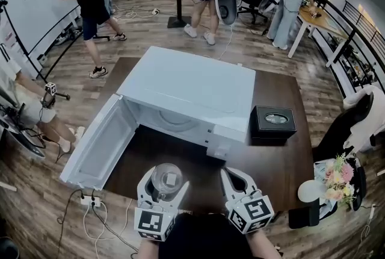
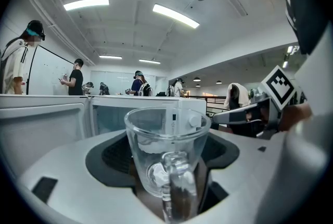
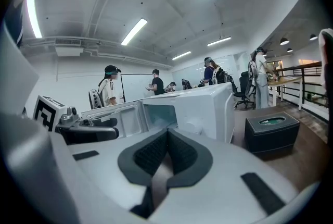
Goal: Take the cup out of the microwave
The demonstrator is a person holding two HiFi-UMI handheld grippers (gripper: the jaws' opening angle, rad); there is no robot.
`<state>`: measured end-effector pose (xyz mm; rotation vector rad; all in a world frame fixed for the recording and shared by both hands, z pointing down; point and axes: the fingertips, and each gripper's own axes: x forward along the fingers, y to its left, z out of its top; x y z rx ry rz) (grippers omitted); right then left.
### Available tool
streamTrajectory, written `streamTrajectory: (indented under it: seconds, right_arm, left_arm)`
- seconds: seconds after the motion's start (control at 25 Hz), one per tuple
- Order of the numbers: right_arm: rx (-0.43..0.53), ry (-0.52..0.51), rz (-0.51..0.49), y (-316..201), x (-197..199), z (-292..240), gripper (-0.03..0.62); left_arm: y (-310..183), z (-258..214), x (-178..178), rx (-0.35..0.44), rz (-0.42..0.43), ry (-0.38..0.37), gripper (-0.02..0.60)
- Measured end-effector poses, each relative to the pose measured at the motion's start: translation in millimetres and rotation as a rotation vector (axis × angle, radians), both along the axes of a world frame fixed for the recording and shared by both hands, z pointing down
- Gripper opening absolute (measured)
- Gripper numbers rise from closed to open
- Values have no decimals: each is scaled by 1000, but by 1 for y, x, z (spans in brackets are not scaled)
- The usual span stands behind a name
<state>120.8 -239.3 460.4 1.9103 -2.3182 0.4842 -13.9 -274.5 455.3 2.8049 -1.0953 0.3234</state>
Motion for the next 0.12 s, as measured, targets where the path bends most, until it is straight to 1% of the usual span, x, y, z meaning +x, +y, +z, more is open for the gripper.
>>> streamTrajectory:
  seconds: [0.12]
  right_arm:
    - [-10, 7, 6, 0, 2, 4, -8]
  left_arm:
    - [-1, 1, 1, 2, -4, -3, 380]
